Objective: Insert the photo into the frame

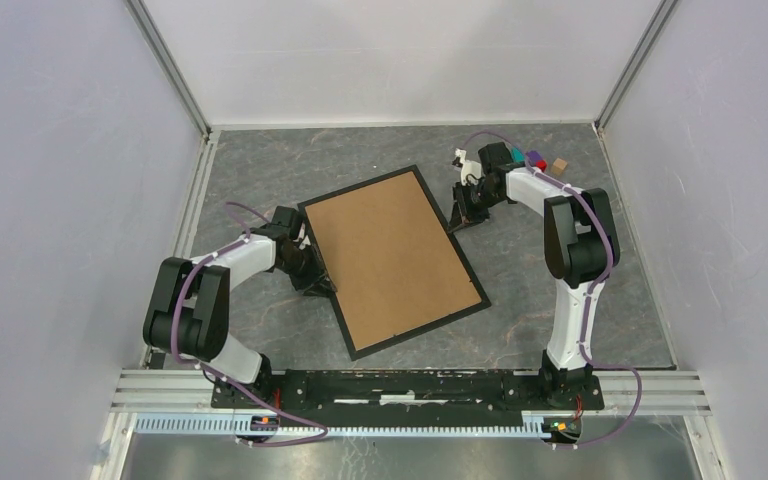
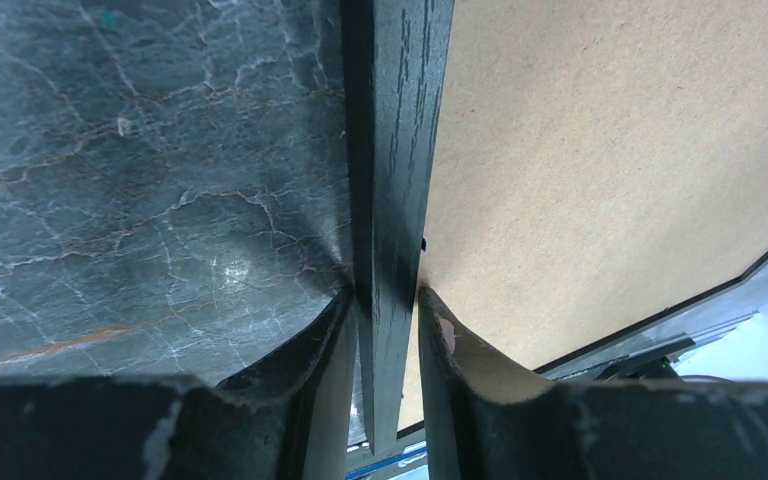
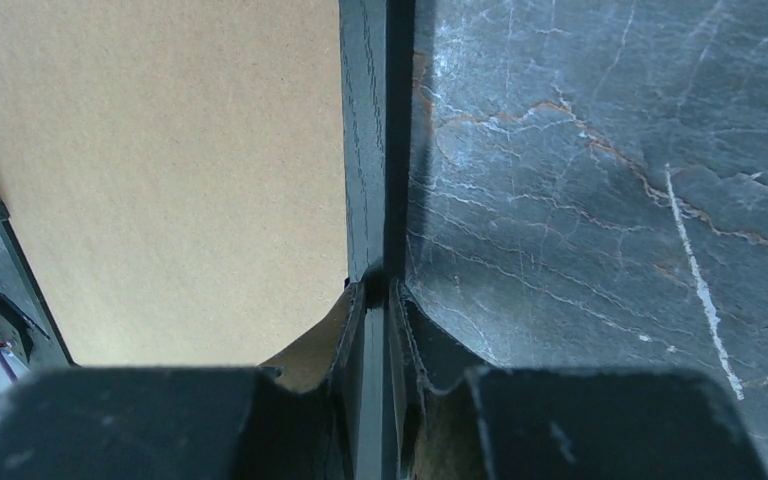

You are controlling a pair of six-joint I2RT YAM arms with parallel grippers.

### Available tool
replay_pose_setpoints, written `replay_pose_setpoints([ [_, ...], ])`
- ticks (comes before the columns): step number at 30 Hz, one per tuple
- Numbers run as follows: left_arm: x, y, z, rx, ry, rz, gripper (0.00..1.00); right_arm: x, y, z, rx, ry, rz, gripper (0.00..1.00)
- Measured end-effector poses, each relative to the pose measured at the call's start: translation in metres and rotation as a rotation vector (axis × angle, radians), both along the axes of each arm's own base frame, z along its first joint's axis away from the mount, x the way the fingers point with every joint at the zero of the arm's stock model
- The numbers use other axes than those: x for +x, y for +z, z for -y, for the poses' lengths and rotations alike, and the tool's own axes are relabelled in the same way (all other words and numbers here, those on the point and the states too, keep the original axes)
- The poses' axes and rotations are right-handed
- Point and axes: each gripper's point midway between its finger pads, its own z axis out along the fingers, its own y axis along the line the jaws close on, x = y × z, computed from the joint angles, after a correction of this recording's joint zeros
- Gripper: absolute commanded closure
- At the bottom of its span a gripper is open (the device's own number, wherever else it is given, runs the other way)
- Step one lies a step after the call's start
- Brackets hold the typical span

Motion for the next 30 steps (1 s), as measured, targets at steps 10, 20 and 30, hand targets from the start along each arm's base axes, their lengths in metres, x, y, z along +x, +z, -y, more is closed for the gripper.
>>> replay_pose_setpoints([
  [10, 0.0002, 0.0001, 0.0000, 0.001, -0.001, -0.005, 0.64, 0.0010, -0.0035, 0.0011, -0.033, -0.024, -0.026, 0.83],
  [20, 0.0002, 0.0001, 0.0000, 0.002, -0.001, -0.007, 0.63, 0.0022, -0.0037, -0.0018, -0.163, -0.015, -0.051, 0.82],
  [30, 0.0006, -0.0001, 0.0003, 0.002, -0.001, -0.011, 0.63, -0.0045, -0.0093, -0.0063, -0.314, -0.017, 0.046, 0.78],
])
